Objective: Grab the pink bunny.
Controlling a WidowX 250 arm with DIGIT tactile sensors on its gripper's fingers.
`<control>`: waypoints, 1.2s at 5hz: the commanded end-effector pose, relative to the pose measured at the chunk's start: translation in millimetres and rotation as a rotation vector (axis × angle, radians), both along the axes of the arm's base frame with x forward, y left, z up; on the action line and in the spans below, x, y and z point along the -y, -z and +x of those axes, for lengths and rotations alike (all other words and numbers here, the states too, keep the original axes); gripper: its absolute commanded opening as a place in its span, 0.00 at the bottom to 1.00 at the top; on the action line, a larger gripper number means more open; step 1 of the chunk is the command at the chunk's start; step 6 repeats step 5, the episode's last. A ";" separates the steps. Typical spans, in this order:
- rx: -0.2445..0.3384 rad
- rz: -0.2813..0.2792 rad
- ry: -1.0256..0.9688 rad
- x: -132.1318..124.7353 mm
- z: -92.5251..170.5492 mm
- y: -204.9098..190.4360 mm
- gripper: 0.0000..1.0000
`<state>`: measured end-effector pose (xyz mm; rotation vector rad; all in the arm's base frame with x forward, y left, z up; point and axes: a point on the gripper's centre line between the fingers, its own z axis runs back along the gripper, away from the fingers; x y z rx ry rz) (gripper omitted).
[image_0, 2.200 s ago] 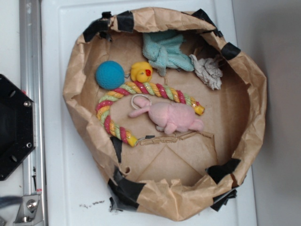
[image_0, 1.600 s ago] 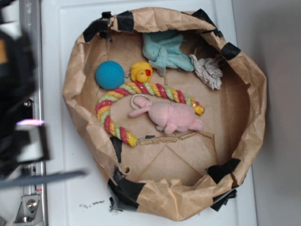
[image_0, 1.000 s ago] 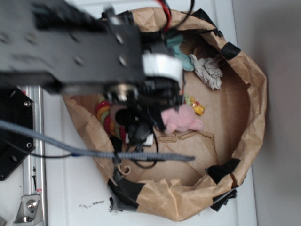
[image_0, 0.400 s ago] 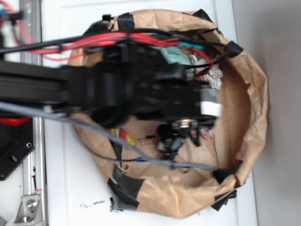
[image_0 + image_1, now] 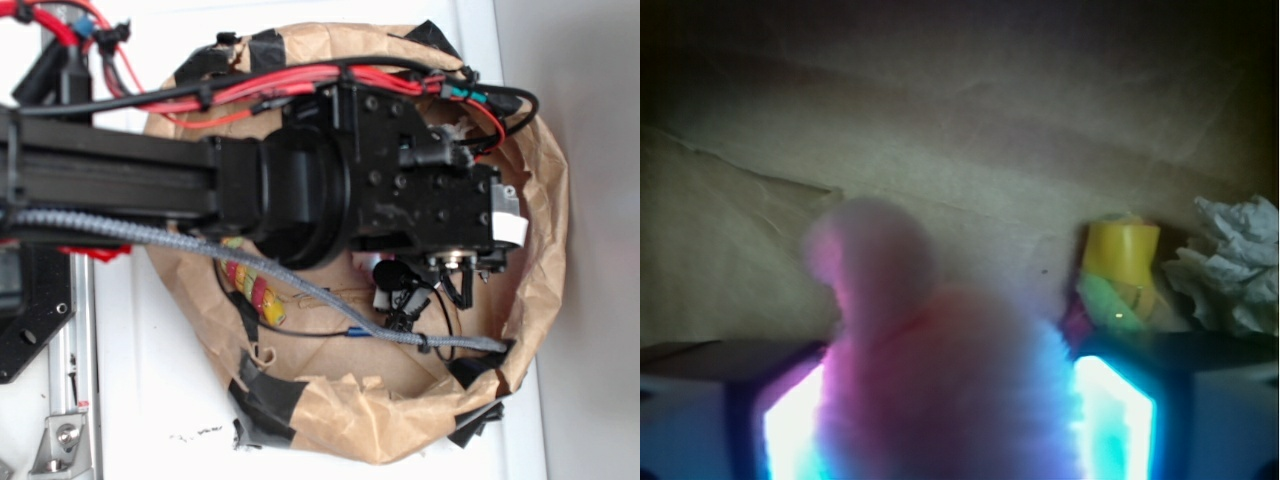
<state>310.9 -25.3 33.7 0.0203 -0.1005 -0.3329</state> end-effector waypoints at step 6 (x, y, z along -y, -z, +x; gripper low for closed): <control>0.058 0.005 -0.484 -16.5 -67.6 -214.8 0.00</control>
